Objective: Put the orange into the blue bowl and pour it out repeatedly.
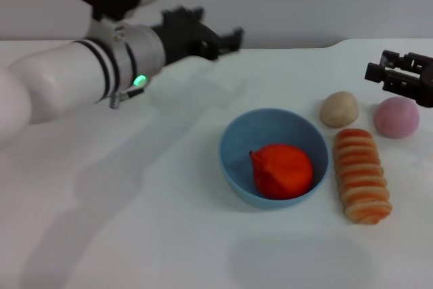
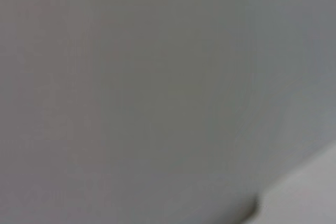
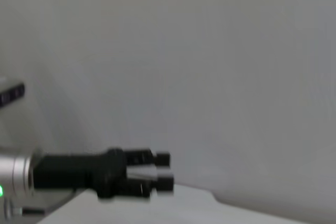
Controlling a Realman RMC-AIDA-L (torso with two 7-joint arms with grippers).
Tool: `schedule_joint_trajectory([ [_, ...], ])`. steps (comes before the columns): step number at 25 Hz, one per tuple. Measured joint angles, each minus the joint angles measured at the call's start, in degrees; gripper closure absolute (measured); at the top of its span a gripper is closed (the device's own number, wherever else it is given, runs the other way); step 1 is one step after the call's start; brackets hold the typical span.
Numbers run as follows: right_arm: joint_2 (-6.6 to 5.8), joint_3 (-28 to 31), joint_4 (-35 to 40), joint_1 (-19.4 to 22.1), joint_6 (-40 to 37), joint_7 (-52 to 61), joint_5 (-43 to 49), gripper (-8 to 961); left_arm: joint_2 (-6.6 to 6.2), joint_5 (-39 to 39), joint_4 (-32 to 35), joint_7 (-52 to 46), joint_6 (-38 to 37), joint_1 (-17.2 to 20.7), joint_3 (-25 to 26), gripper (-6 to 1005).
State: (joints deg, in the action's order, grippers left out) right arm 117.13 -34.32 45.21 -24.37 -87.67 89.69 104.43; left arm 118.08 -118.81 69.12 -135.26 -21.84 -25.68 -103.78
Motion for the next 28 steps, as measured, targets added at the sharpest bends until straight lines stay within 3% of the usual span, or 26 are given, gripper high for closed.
schedule_joint_trajectory([
  [1, 0.26, 0.5, -0.9, 0.0, 0.3, -3.0, -0.1, 356, 0.04, 0.0, 0.5, 0.5, 2.6, 1.2, -0.4, 247],
  [3, 0.78, 1.3, -2.7, 0.0, 1.6, -8.3, -0.2, 343, 0.10, 0.1, 0.8, 0.8, 8.1, 2.7, -2.4, 231],
  [6, 1.37, 1.5, -5.8, 0.0, 6.0, -13.7, -0.7, 324, -0.05, -0.3, -0.2, 1.3, 22.6, 5.0, -10.2, 208],
  [9, 1.49, 1.5, -11.0, -0.2, 9.5, -21.3, -3.8, 305, -0.05, -0.4, -3.0, 1.8, 34.7, 6.0, -16.7, 206],
  [11, 1.43, 1.6, -13.9, -0.1, 10.3, -25.8, -6.5, 292, 0.03, -0.4, -4.7, 1.5, 38.9, 6.2, -19.0, 205],
  [14, 1.65, 2.2, -18.0, 0.7, 11.1, -35.2, -14.1, 273, 0.22, -0.4, -8.5, 1.1, 47.4, 6.1, -23.9, 204],
  [20, 1.73, 4.5, -33.1, 1.7, 11.3, -62.4, -36.7, 234, 0.47, -0.5, -19.5, -4.3, 63.4, 4.3, -32.8, 202],
  [25, 1.96, 4.5, -41.5, 2.3, 8.3, -71.4, -50.1, 234, 0.73, -0.3, -28.1, -12.8, 77.8, 3.7, -40.3, 202],
  [28, 2.05, 4.5, -45.4, 2.3, 7.2, -71.9, -55.9, 234, 0.90, 0.0, -29.4, -15.1, 80.3, 4.7, -41.2, 202],
])
